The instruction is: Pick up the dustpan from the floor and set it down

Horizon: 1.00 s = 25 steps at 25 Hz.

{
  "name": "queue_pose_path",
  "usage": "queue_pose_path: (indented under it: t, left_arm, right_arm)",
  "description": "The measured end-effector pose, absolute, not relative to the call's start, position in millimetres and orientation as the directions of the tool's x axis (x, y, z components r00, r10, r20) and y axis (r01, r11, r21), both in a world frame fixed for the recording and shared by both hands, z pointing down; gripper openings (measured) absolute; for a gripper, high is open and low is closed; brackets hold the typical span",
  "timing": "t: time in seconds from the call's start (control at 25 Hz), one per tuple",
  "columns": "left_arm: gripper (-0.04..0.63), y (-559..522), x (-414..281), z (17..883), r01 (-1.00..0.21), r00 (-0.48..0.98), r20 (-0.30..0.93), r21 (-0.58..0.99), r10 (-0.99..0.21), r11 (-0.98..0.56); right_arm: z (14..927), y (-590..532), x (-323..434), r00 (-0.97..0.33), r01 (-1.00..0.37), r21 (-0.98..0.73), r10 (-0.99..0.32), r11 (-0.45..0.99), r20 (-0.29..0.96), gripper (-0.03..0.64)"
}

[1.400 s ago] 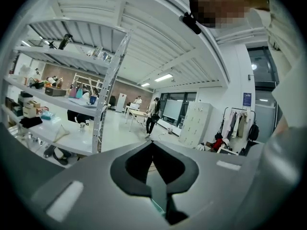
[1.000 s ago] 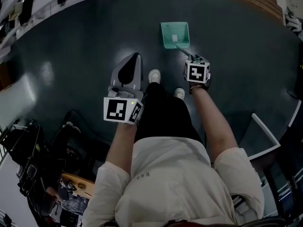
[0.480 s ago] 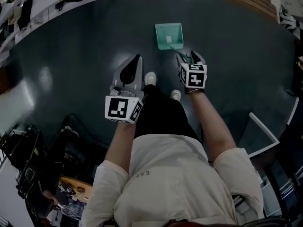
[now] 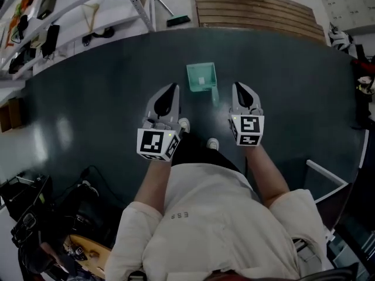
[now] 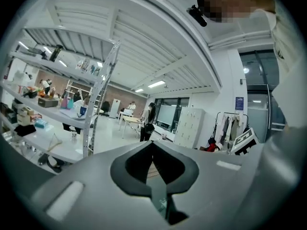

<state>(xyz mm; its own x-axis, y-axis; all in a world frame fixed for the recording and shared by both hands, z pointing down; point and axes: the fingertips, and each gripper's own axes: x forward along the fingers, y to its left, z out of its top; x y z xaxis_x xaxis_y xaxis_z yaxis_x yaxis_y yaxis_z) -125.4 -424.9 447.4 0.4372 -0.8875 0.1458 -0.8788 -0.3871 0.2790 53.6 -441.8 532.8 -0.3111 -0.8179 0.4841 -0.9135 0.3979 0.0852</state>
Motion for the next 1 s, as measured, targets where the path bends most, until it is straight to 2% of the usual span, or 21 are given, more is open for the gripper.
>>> queue_pose_path:
  t: [0.24, 0.44, 0.6, 1.0]
  left_arm:
    - [0.005, -368, -88, 412, -0.885, 0.442, 0.08, 0.203, -0.894, -0.419]
    - [0.005, -314, -60, 393, -0.898, 0.417, 0.049, 0.176, -0.908, -0.403]
    - [0.005, -284, -48, 373, -0.908, 0.396, 0.038, 0.165, -0.917, -0.386]
    - [0.005, -186, -41, 366, -0.893, 0.433, 0.042, 0.155, -0.901, -0.422]
  right_arm:
    - [488, -397, 87, -0.346, -0.915, 0.057, -0.85, 0.4, 0.398, -0.006]
    - [464, -345, 99, -0.448, -0.871, 0.02, -0.811, 0.49, 0.377, -0.006]
    - [440, -315, 98, -0.51, -0.826, 0.058, -0.788, 0.561, 0.345, -0.008]
    - [430, -227, 121, -0.464, -0.869, 0.002, -0.816, 0.495, 0.346, -0.008]
